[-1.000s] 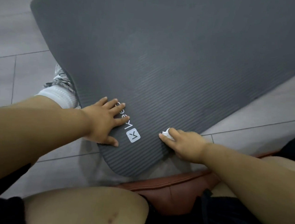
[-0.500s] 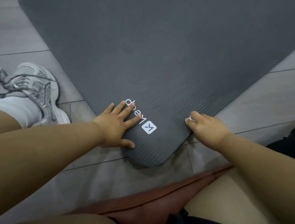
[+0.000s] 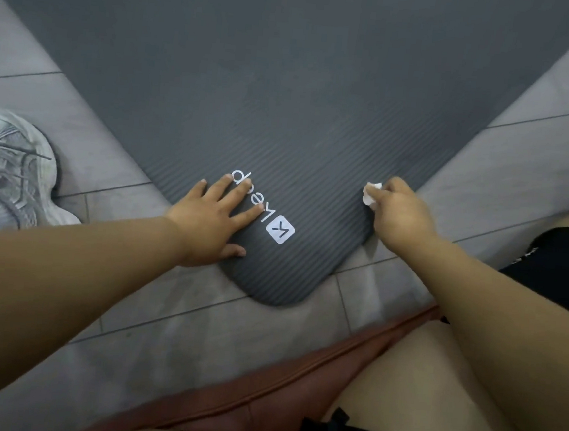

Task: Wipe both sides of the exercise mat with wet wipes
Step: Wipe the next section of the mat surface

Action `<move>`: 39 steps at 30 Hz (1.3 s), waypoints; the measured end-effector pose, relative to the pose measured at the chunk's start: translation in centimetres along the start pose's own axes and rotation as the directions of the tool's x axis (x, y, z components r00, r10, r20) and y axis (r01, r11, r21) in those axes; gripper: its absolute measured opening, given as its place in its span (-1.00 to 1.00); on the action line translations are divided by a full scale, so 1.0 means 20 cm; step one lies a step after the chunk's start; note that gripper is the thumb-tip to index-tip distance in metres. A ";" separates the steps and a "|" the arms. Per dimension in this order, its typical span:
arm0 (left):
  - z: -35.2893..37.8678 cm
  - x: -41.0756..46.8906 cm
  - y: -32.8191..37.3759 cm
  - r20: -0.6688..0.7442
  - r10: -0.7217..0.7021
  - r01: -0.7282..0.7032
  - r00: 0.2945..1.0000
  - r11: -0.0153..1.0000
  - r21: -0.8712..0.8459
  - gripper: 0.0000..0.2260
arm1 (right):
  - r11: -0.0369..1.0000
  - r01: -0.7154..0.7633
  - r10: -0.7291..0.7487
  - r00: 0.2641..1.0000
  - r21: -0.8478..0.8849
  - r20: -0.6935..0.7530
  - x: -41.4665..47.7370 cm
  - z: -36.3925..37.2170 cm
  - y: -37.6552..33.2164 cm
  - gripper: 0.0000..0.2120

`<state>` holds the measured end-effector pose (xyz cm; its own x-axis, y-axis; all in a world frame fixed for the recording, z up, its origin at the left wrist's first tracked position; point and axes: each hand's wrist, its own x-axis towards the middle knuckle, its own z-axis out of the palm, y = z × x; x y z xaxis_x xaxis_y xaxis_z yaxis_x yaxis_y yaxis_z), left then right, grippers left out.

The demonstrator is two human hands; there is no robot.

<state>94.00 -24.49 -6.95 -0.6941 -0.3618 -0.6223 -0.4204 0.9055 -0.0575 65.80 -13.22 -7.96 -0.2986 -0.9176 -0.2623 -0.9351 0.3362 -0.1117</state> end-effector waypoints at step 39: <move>0.18 -0.04 -0.07 -0.125 -0.316 0.241 0.940 0.881 -0.408 -0.40 | 0.884 0.415 -0.435 0.899 0.215 0.056 -0.22 0.22 -0.52 -0.71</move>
<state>97.23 -24.78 -9.19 -0.5933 -0.6541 -0.4692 -0.7760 0.6198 0.1173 77.59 -11.80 -9.90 0.1494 -0.9590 -0.2408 -0.9097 -0.0379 -0.4136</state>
